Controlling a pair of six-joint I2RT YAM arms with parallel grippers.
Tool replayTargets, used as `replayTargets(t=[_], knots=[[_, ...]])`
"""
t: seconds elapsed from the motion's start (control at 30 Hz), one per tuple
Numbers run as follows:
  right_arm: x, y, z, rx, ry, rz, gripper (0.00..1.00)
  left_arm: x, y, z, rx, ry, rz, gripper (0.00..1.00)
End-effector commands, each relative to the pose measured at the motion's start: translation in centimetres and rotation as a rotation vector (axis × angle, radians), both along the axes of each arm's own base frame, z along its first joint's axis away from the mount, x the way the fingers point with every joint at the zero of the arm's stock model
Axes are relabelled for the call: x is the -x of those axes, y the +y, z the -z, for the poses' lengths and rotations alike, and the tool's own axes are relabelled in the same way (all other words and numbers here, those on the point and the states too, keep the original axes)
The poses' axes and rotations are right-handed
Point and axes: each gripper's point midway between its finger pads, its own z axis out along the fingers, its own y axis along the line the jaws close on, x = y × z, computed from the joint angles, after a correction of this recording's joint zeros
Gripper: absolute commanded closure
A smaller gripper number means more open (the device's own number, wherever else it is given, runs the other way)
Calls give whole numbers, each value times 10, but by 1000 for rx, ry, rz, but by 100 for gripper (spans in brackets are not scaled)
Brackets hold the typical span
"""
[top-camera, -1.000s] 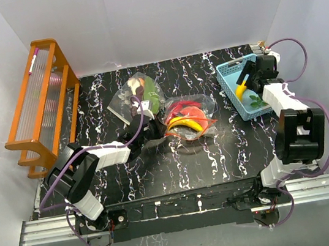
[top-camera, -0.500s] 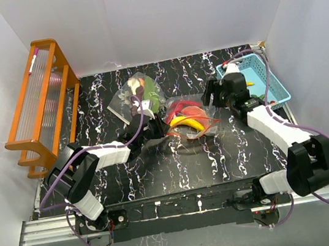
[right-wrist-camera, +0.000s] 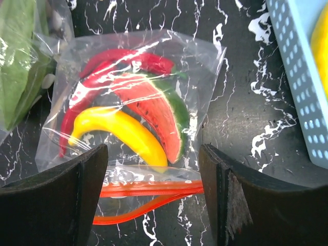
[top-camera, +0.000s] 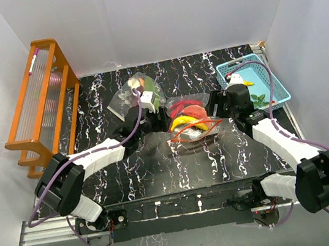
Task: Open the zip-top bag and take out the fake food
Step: Place the fake fruit in the bin.
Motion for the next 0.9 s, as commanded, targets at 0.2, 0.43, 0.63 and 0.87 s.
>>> replayTargets(t=[0.2, 0.43, 0.63, 0.87], knots=[[-1, -14, -40, -30, -125, 95, 28, -32, -7, -14, -90, -65, -25, 32], [4, -23, -44, -12, -124, 119, 28, -16, -33, -26, -26, -95, 146, 29], [8, -28, -39, -19, -134, 136, 32, 22, -62, -34, -71, -198, 304, 24], [7, -24, -32, -31, -105, 115, 32, 39, -86, -20, -160, -236, 383, 24]])
